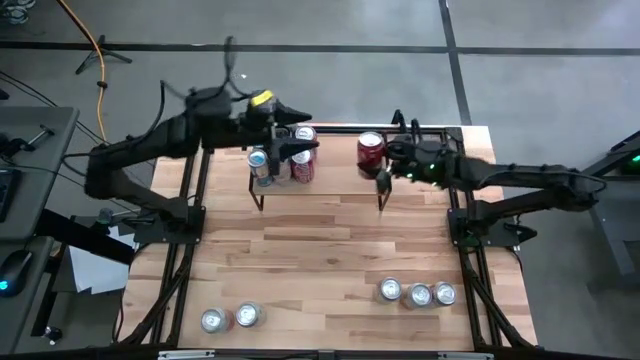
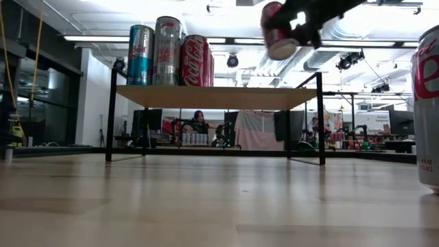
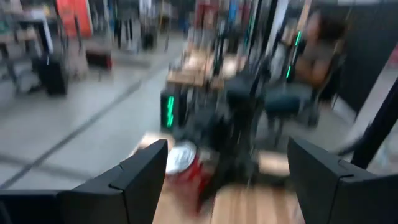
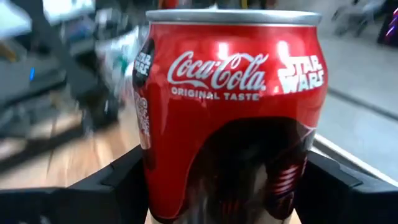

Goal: Place canned beverage on shelf
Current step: Put the red-white soda can aligned with the other red-white soda cans on the shelf

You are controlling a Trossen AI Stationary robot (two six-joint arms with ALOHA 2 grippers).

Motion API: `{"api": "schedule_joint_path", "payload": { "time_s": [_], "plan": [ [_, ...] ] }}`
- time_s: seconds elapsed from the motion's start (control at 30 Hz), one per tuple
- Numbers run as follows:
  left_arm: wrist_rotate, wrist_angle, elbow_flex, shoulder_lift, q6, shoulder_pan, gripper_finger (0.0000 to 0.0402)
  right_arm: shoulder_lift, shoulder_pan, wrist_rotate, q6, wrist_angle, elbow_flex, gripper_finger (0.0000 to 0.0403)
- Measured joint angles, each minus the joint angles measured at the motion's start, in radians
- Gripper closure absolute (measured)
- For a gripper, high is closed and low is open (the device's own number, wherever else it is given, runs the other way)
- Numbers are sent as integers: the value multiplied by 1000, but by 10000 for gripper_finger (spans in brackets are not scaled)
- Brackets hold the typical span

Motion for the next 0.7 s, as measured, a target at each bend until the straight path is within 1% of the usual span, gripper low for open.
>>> {"api": "schedule_joint_path", "payload": {
  "time_s": [0.07, 0.17, 0.27, 0.37, 0.53, 0.7],
  "plan": [
    [-3, 171, -137, -67, -54, -5, 140, 41, 36, 83, 13, 168, -50, 120],
    [-9, 338, -283, -148, -137, -5, 140, 119, 84, 246, -1, 311, -78, 120],
    [-17, 402, -356, -204, -193, -5, 140, 202, 111, 386, -22, 385, -83, 120],
    [-33, 409, -367, -233, -214, -7, 140, 281, 118, 480, -22, 400, -80, 120],
    [-44, 475, -366, -259, -213, -22, 140, 383, 117, 517, 4, 524, -75, 120],
    [-44, 475, -366, -270, -204, -23, 140, 434, 118, 545, 6, 613, -75, 120]
  ]
}}
